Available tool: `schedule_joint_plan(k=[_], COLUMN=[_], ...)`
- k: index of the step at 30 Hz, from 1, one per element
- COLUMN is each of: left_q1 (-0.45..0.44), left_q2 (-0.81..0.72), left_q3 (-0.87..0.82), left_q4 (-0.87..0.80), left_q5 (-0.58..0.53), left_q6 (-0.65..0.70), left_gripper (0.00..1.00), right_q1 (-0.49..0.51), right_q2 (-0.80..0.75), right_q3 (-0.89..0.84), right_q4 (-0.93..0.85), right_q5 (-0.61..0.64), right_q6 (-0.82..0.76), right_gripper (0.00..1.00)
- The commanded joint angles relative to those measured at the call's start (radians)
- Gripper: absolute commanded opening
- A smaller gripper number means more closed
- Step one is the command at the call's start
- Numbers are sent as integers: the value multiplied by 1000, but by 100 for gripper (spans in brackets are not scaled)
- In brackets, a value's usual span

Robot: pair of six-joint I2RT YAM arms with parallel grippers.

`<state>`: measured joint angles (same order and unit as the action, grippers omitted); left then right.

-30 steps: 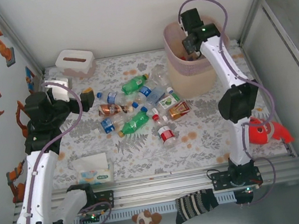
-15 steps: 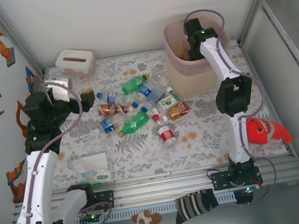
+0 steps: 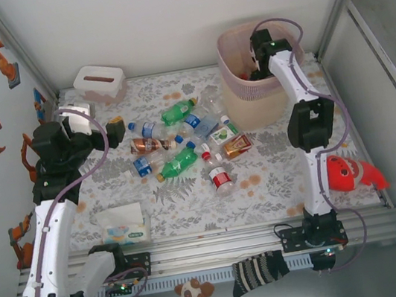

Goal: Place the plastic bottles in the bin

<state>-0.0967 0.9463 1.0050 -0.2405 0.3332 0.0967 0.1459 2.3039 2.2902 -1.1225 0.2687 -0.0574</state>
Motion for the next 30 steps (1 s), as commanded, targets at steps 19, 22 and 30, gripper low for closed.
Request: schedule_joint_plan(k=[19, 22, 30], left_q1=[5, 2, -5], left_q2=[32, 56, 145], left_q3=[1, 22, 100], left_q4=[5, -19, -131], left_q5=[27, 41, 52], left_q6=[-37, -56, -113], left_gripper=[96, 95, 92], right_q1=[3, 7, 16], right_q2=[-245, -294, -446], right_q3=[49, 35, -43], right_q4=[-40, -21, 53], right_q5=[-193, -220, -299], right_q6=[129, 146, 188], right_gripper=[80, 79, 78])
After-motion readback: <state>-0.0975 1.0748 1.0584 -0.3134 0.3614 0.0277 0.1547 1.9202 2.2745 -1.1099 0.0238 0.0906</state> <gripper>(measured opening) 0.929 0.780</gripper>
